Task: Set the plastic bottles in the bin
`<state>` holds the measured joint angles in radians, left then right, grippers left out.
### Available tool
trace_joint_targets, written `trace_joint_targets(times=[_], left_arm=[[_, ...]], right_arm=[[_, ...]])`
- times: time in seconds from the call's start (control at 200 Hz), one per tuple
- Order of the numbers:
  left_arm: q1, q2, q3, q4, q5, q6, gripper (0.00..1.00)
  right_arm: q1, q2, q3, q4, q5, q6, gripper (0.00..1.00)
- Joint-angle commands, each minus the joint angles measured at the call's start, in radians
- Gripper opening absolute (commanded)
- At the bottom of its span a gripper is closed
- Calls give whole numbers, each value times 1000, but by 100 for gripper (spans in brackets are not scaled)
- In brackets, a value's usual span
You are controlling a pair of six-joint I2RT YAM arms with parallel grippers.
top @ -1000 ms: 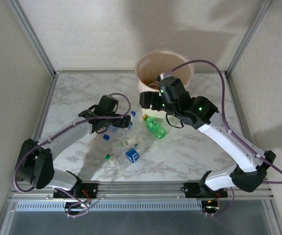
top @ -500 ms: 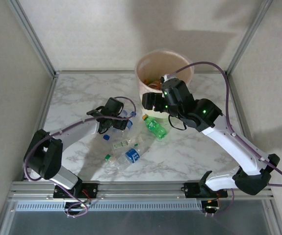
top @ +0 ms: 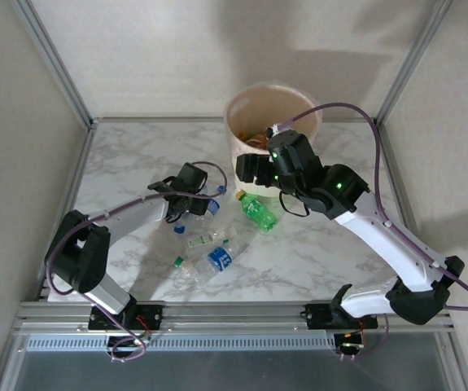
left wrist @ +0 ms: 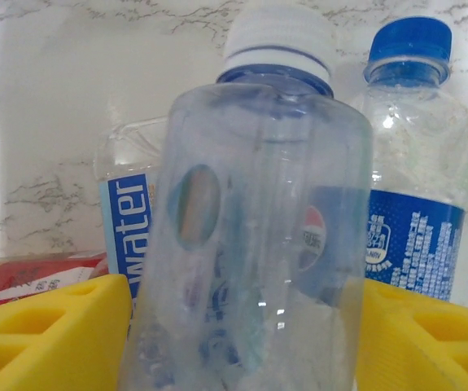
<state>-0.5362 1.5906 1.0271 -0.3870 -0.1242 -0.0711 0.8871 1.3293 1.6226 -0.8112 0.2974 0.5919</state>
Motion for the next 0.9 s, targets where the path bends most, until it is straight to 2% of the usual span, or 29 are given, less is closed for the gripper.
trace_joint_targets(times=[0.0,0.4,0.466,0.641,0.896], left_arm=[[-10,-12,36,-37,1,-55,66],[-2,-242,111,-192,15,-223,63],[7,-267,105,-188,36,-236,65],[4,-215,63,-159,129,-239,76],[-2,-94,40,-69,185,-281,76]], right_arm=[[3,-17,-2,-1,40,13,82],[3,6,39,-20,60,0,82],[3,16,45,-16,59,-1,82],[3,31,57,-6,46,-9,82],[4,18,31,-6,42,-3,82]])
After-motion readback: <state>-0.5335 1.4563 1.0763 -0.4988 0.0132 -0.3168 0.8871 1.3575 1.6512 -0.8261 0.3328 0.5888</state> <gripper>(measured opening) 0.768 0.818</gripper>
